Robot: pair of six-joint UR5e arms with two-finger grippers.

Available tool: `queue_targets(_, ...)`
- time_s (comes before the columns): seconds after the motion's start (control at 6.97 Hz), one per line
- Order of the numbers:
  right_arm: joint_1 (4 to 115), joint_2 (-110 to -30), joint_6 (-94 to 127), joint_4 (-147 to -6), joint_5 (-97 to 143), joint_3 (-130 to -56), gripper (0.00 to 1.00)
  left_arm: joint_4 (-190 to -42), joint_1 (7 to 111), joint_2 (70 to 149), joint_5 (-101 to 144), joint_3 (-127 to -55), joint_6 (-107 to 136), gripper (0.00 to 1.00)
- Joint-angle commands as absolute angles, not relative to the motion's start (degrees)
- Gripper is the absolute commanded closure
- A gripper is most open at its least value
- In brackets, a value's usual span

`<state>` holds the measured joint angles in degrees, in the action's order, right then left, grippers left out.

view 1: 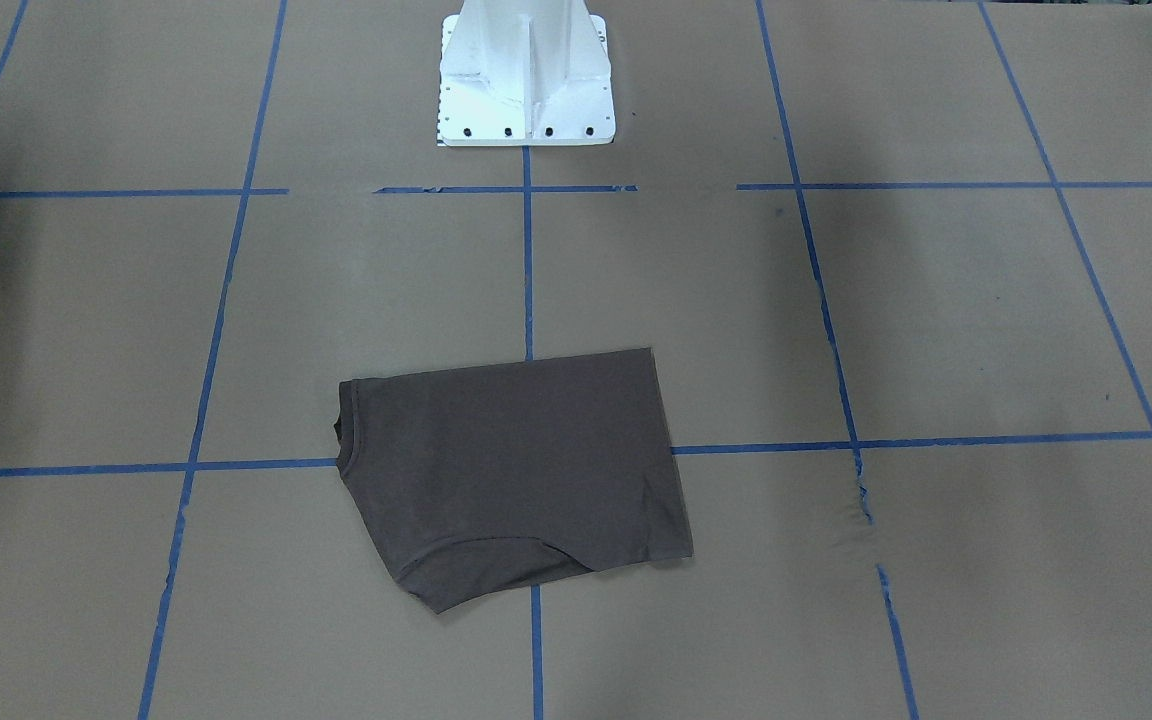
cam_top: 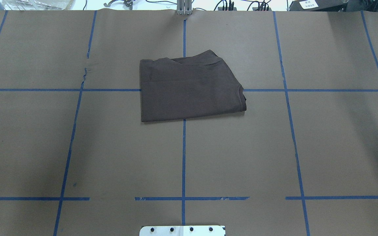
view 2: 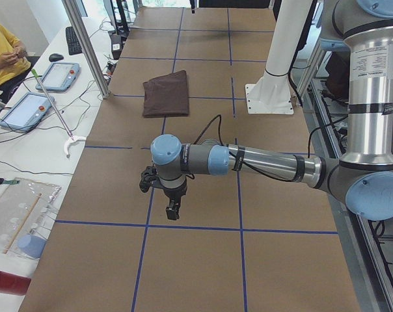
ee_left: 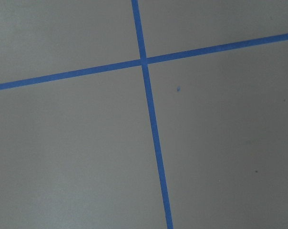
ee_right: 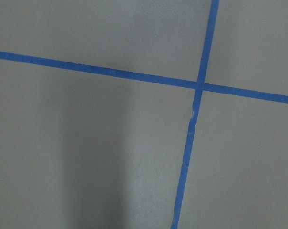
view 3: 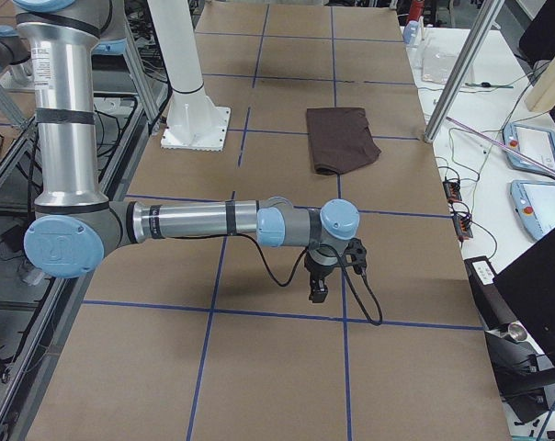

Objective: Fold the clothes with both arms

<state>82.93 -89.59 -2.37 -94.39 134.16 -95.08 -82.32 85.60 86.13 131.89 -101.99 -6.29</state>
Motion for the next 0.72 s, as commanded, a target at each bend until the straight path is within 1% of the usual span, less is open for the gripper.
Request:
queue_targets(0.0, 83.2, -89.2, -2.4, -94.4, 133.7, -94.8, 0.0, -82.4, 85.3, 86.3, 132.4, -101.6, -6.3, 0.0)
queue_targets(0.57, 83.3, -89.1, -2.3, -94.4, 133.7, -94.7, 0.0, -82.4, 85.3, 86.3, 132.5, -100.6, -6.6, 0.0)
